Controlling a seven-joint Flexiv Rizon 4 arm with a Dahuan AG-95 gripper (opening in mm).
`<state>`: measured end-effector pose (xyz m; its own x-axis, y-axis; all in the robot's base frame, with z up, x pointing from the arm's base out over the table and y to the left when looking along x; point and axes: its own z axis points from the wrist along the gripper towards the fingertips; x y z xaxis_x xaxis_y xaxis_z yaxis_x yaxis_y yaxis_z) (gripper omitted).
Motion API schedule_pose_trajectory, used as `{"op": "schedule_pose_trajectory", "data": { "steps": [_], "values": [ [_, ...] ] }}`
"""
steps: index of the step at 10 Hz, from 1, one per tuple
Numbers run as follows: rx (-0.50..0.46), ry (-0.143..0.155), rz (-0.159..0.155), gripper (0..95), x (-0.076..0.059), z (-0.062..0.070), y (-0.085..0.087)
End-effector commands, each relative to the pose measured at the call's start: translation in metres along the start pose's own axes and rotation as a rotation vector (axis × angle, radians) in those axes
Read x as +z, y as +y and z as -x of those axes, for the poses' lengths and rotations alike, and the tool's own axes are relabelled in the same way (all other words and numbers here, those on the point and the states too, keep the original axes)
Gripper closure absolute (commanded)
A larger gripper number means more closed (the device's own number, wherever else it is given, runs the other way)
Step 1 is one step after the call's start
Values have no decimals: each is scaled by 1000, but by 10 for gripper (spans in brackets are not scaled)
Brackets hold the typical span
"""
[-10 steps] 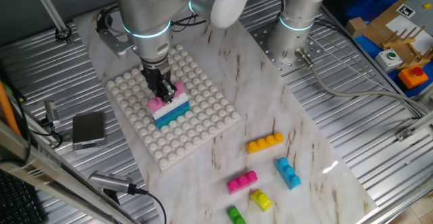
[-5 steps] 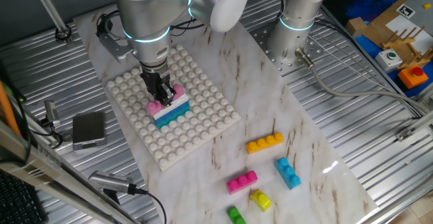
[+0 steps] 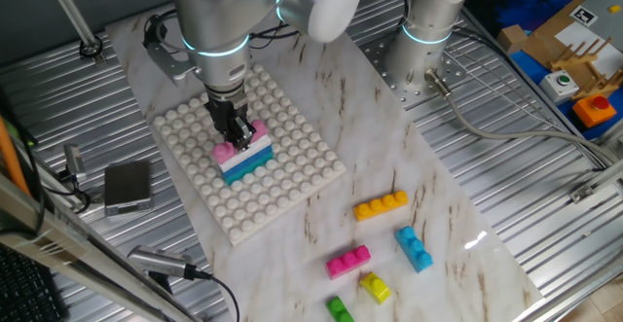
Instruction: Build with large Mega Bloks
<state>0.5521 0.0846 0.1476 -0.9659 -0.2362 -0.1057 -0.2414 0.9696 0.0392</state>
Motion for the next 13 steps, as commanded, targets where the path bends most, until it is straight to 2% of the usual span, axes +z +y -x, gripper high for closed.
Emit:
{"op": "schedule_pose_trajectory", "data": {
  "steps": [1, 7, 13],
  "values": [
    [3, -3, -1, 950, 1, -2, 0],
    [20, -17, 14, 950, 4, -2, 0],
    [30, -32, 8, 950, 6, -2, -1]
  ]
}}
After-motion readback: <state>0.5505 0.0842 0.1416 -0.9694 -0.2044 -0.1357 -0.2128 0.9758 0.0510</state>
